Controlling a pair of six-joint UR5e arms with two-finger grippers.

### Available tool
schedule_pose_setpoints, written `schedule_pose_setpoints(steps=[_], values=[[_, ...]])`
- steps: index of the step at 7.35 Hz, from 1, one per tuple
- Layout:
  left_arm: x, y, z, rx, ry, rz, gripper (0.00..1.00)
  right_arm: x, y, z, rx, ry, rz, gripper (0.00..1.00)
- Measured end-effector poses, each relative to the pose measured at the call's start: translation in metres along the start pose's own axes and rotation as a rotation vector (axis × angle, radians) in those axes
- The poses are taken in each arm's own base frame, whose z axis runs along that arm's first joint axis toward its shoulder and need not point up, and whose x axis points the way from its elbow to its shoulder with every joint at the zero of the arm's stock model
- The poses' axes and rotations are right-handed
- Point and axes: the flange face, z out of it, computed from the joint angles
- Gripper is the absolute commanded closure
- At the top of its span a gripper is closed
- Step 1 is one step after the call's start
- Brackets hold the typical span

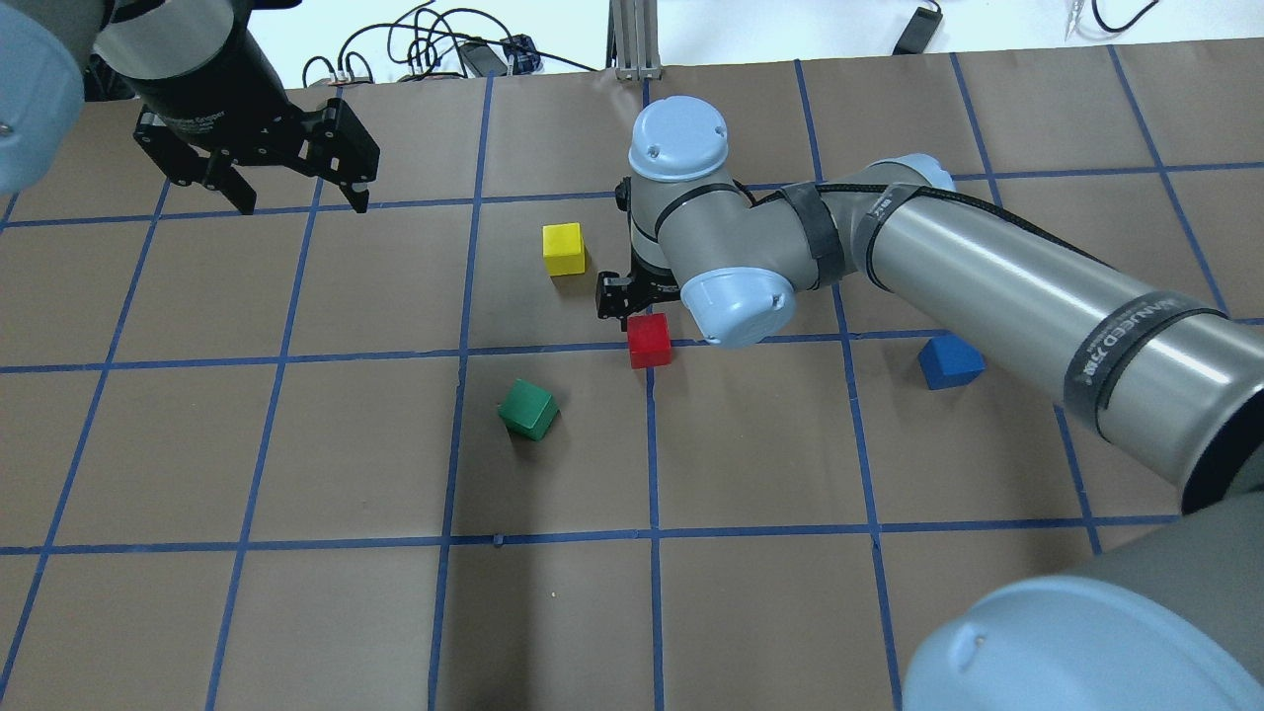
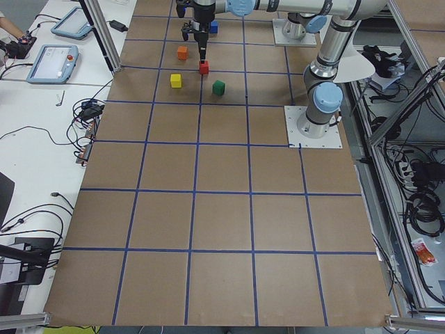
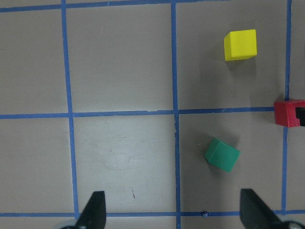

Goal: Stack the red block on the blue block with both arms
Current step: 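Lower the right gripper over the red cube and close on it, then lift the red cube with the right gripper and carry it over the blue cube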

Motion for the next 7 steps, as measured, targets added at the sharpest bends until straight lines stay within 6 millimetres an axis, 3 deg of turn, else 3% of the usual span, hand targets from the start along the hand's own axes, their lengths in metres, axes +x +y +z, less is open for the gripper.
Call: schedule_pose_setpoints(steps=[4,5,6,7], values=[[0.001,0.013,0.005,-0.002,0.004,0.005,0.00,-0.010,0.002,0.019,-0.041,-0.059,-0.008,0.00],[0.001,0.015,0.004,-0.001,0.004,0.005,0.00,-0.009,0.002,0.024,-0.049,-0.056,-0.009,0.22],[0.001,0.016,0.003,0.000,0.003,0.008,0.00,-0.009,0.002,0.029,-0.055,-0.051,-0.010,0.67],[0.001,0.017,0.002,0.002,0.004,0.010,0.00,-0.008,0.002,0.032,-0.059,-0.047,-0.008,0.93]])
